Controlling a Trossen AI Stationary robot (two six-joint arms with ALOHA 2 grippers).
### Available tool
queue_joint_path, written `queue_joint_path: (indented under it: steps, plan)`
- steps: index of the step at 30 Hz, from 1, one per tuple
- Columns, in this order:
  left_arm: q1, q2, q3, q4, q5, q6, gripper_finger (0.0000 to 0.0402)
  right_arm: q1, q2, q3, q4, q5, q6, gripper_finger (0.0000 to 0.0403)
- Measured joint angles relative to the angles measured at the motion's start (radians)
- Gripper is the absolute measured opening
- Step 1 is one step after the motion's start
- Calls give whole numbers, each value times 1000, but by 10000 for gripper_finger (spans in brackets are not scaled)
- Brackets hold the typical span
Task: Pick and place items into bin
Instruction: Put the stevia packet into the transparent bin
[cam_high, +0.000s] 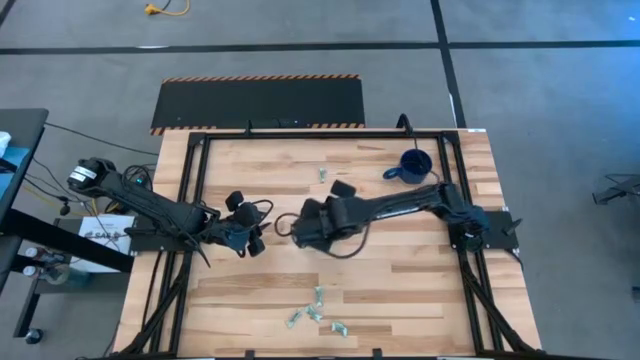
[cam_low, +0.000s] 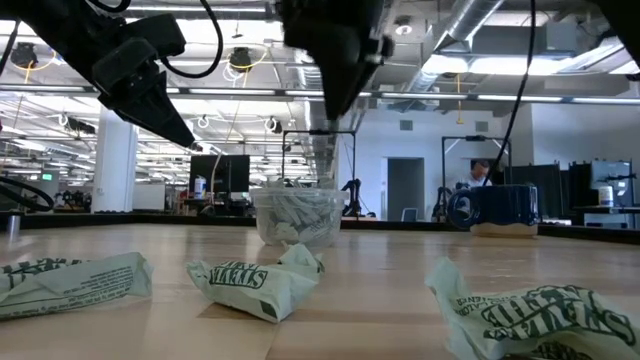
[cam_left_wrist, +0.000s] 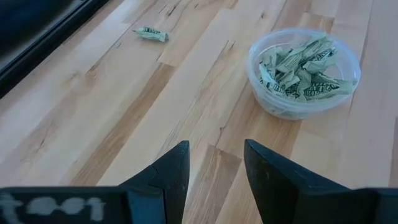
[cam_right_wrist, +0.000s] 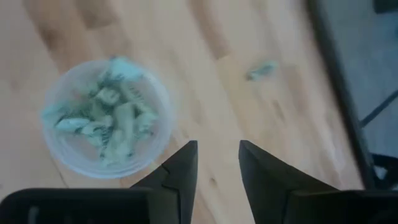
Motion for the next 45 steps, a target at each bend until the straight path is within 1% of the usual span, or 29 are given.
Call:
queue_joint_path:
  steps: [4, 8, 11, 14, 17, 21, 23, 25, 28, 29, 33, 37, 39, 41, 45]
  plan:
    - [0, 0, 0, -1, 2, 0, 144, 36, -101, -42, -19, 82, 100, 108]
    - [0, 0, 0, 0, 2, 0, 144, 90, -207, -135, -1, 93, 190, 107]
    - [0, 0, 0, 1, 2, 0, 144, 133, -280, -256, 33, 80, 285, 107]
    - [0, 0, 0, 5, 2, -4, 144, 182, -366, -416, 116, 69, 392, 105]
    - [0, 0, 0, 6, 2, -8, 144, 231, -446, -603, 287, 70, 471, 101]
    - [0, 0, 0, 8, 1, -15, 144, 270, -530, -857, 637, 144, 525, 98]
    - [0, 0, 0, 8, -1, -16, 144, 255, -537, -952, 828, 200, 513, 98]
    - [0, 0, 0, 8, -9, -21, 144, 211, -532, -1013, 977, 244, 510, 98]
    - [0, 0, 0, 9, -14, -26, 144, 100, -492, -1037, 1152, 238, 510, 98]
    - [0, 0, 0, 9, -14, -27, 144, 59, -475, -1038, 1186, 228, 506, 98]
    - [0, 0, 0, 9, -15, -32, 144, -91, -407, -1001, 1284, 191, 396, 98]
    - [0, 0, 0, 8, -16, -26, 144, -191, -330, -949, 1335, 75, 364, 97]
    - [0, 0, 0, 7, -18, -25, 144, -224, -300, -924, 1330, 32, 339, 97]
    - [0, 0, 0, 6, -20, -24, 144, -249, -266, -895, 1326, 11, 317, 97]
    - [0, 0, 0, 6, -21, -25, 144, -280, -229, -880, 1295, 12, 309, 99]
